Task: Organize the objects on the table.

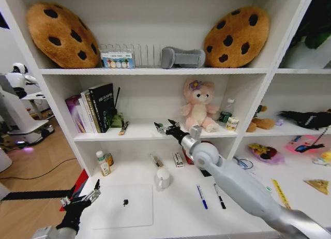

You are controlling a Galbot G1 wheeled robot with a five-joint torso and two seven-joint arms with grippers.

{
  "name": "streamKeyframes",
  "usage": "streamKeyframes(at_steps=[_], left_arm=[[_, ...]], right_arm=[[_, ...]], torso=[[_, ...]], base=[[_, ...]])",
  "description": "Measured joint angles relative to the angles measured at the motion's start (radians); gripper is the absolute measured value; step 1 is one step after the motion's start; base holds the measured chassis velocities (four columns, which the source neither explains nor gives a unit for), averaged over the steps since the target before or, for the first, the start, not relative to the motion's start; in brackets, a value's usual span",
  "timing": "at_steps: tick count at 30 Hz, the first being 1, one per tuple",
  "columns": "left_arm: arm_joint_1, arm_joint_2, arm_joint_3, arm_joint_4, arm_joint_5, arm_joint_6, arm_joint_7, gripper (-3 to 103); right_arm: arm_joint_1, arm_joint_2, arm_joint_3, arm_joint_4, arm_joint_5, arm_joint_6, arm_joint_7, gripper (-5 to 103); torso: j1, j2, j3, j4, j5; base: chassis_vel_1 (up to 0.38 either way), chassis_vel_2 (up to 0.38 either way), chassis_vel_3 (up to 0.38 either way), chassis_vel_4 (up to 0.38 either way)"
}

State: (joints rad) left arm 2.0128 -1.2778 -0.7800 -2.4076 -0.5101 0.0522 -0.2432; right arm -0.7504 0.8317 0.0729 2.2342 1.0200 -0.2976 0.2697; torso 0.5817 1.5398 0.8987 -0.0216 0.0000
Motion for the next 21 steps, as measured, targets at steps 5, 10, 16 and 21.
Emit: streamKeyframes(at_steps=[5, 10, 16, 21], left_arm=[[-0.002, -0.011, 0.009, 0.004, 0.005, -0.001, 0.002, 100], [-0.006, -0.013, 0.019, 0.004, 0.013, -0.001, 0.003, 100], [-0.009, -0.012, 0.013, 0.001, 0.012, -0.006, 0.005, 100], [-0.011, -0.017, 0.015, 0.006, 0.011, -0.014, 0.008, 100]], right_arm=[[-0.315, -0.044, 0.195, 0.146, -0.076, 0.001, -0.001, 100], [-0.621, -0.001, 0.340, 0.196, -0.272, 0.047, 0.000, 100], [-0.906, 0.116, 0.440, 0.132, -0.554, 0.194, -0.021, 100], [-1.048, 0.232, 0.474, 0.088, -0.671, 0.283, -0.022, 100]], torso=[[0.000, 0.000, 0.000, 0.0000, 0.0000], [0.000, 0.000, 0.000, -0.0002, 0.0000], [0.000, 0.000, 0.000, 0.0000, 0.0001], [0.000, 0.000, 0.000, 0.0000, -0.0004]], base=[[0.000, 0.000, 0.000, 0.000], [0.000, 0.000, 0.000, 0.000], [0.000, 0.000, 0.000, 0.000], [0.000, 0.000, 0.000, 0.000]])
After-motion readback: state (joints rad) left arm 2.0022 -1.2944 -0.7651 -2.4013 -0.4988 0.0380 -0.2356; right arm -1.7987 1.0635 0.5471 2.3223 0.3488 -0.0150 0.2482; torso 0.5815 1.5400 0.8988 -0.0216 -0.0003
